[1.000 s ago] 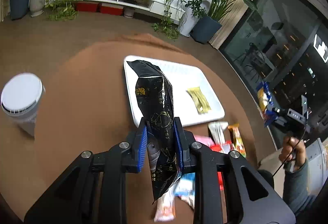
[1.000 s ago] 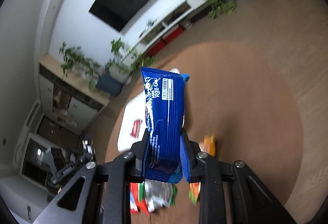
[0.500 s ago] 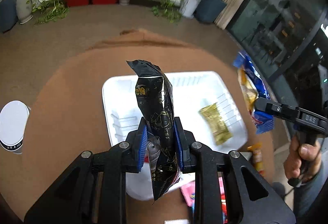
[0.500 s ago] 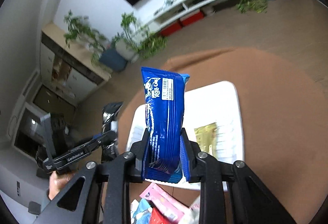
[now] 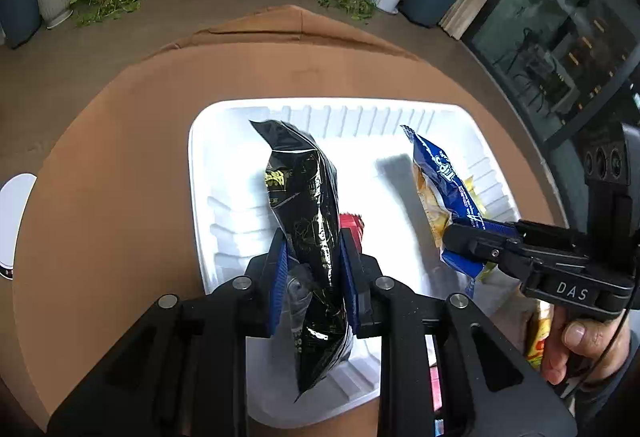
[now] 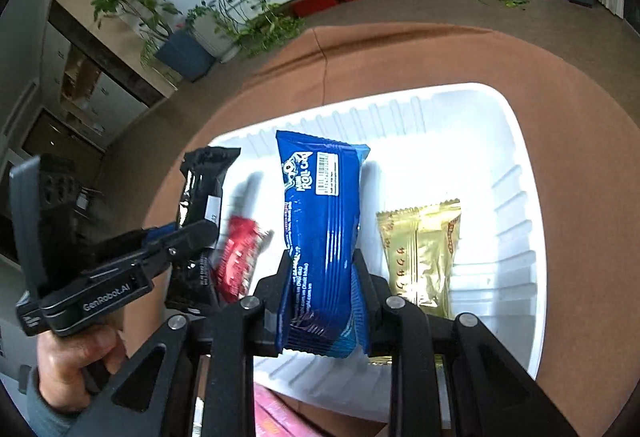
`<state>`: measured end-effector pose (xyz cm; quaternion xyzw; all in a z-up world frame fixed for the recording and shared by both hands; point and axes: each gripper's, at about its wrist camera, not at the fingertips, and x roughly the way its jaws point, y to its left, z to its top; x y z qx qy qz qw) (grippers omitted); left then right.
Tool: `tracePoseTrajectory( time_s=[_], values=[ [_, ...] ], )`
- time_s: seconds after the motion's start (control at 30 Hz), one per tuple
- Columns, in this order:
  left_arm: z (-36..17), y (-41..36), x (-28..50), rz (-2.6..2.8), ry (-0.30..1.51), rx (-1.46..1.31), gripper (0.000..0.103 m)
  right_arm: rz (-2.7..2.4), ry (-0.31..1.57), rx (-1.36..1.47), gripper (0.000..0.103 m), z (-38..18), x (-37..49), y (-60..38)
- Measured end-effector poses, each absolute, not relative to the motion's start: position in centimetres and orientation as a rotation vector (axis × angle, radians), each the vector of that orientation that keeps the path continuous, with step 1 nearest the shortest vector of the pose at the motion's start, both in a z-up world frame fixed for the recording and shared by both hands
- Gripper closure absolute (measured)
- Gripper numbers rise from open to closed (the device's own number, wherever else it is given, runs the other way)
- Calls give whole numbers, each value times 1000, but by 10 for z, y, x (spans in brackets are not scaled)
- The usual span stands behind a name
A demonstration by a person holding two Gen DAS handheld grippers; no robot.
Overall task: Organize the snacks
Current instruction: 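Carry the black bag and blue packet into the white tray and release, then withdraw both tools from the tray toward the snack pile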
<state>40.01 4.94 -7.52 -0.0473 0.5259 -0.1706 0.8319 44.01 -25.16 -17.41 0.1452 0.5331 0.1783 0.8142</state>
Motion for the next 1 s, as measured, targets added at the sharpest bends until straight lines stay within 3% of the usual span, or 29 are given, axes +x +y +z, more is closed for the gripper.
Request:
tracePoseTrajectory(
  time_s=[0.43, 0.6, 0.67, 0.8, 0.87, 1.0],
  values=[
    [-99, 27, 402, -326, 1130, -91, 72, 369, 1164, 287, 69, -190, 436, -252],
    [-94, 27, 400, -334, 1110, -98, 51, 355, 1147, 279, 55, -186, 429, -253],
    [-88, 26, 398, -331, 1092, -94, 38, 352, 1124, 285, 50, -181, 426, -257],
    [-67, 33, 386, -326, 1027, -118, 24, 341, 1070, 322, 36, -162, 421, -272],
    [-54, 39, 376, -332, 990, -135, 6, 344, 1016, 385, 28, -144, 415, -287],
    [-28, 56, 344, -360, 902, -188, 0, 380, 862, 522, 8, -108, 389, -321]
  ],
)
